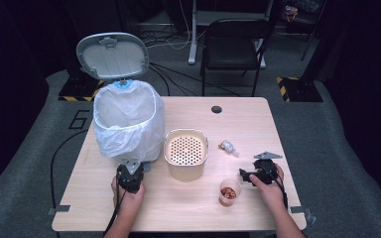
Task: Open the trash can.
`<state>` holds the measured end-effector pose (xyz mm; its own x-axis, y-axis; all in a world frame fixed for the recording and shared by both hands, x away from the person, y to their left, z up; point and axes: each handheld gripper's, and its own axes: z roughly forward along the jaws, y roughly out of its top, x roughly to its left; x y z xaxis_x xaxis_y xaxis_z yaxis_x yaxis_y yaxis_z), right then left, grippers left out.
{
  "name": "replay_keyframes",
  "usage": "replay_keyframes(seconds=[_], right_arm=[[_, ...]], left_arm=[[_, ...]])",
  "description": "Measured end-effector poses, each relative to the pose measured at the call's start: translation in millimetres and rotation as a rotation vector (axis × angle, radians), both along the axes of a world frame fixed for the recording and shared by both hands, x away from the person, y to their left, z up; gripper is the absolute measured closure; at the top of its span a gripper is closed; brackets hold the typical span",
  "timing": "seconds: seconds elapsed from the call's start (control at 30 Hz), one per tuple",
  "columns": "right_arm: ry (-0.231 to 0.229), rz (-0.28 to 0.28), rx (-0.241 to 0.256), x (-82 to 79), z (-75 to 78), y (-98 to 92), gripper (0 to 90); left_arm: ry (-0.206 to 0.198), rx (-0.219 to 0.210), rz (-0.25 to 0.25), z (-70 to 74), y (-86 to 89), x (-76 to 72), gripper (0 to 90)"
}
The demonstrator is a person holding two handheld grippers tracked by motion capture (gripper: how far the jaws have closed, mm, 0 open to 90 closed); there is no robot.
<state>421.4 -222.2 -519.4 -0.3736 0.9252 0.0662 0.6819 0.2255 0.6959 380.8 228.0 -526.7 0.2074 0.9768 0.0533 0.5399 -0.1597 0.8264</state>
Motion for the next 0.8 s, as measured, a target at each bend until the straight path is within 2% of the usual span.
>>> replay_keyframes(seconds=[0.03, 0.07, 0.23, 0.3, 0.37, 0.47, 0.5, 0.57, 0.6, 0.63, 0.67, 0.8], right_arm=[[0.0, 0.0, 0.0, 0.0, 0.0, 0.0, 16.9], [0.025, 0.001, 0.037, 2.3, 2.4, -1.5, 17.3], [0.009, 0.013, 0.007, 5.5, 6.3, -2.0, 13.7], [-0.009, 0.019, -0.006, 10.5, 11.6, -1.0, 11.2], [-0.012, 0.028, -0.007, 14.7, 16.9, -1.6, 7.3], [-0.025, 0.039, 0.0, 19.1, 23.0, 0.0, 7.0], [-0.053, 0.072, -0.029, 23.7, 29.0, 1.6, 11.2], [-0.058, 0.069, -0.039, 26.7, 35.1, 6.3, 20.1], [-0.069, 0.091, -0.05, 28.2, 37.3, 6.7, 24.3], [-0.069, 0.091, -0.05, 28.2, 37.3, 6.7, 24.3], [-0.086, 0.115, -0.057, 32.9, 40.7, 9.9, 28.4], [-0.084, 0.132, -0.043, 38.5, 45.3, 16.2, 35.3]], left_arm=[[-0.001, 0.002, -0.001, 0.0, -0.3, -0.1, 90.0], [-0.002, 0.006, -0.002, 0.0, -0.5, 0.0, 90.0], [-0.002, 0.0, 0.002, -0.1, 0.1, 0.1, 90.0], [0.011, -0.017, -0.003, 0.4, 2.0, 0.2, 90.0], [0.01, -0.017, -0.003, 0.4, 2.0, 0.3, 90.0], [0.002, -0.014, -0.003, 0.1, 1.6, 0.5, 90.0], [0.007, -0.016, -0.002, 0.3, 1.9, 0.4, 90.0], [0.005, -0.029, -0.003, -0.1, 3.0, 0.9, 90.0], [0.01, -0.038, -0.004, 0.1, 3.7, 1.1, 90.0], [0.01, -0.038, -0.004, 0.1, 3.7, 1.1, 90.0], [0.009, -0.038, -0.004, 0.1, 4.1, 1.2, 90.0], [0.009, -0.036, -0.002, 0.1, 3.3, 1.1, 90.0]])
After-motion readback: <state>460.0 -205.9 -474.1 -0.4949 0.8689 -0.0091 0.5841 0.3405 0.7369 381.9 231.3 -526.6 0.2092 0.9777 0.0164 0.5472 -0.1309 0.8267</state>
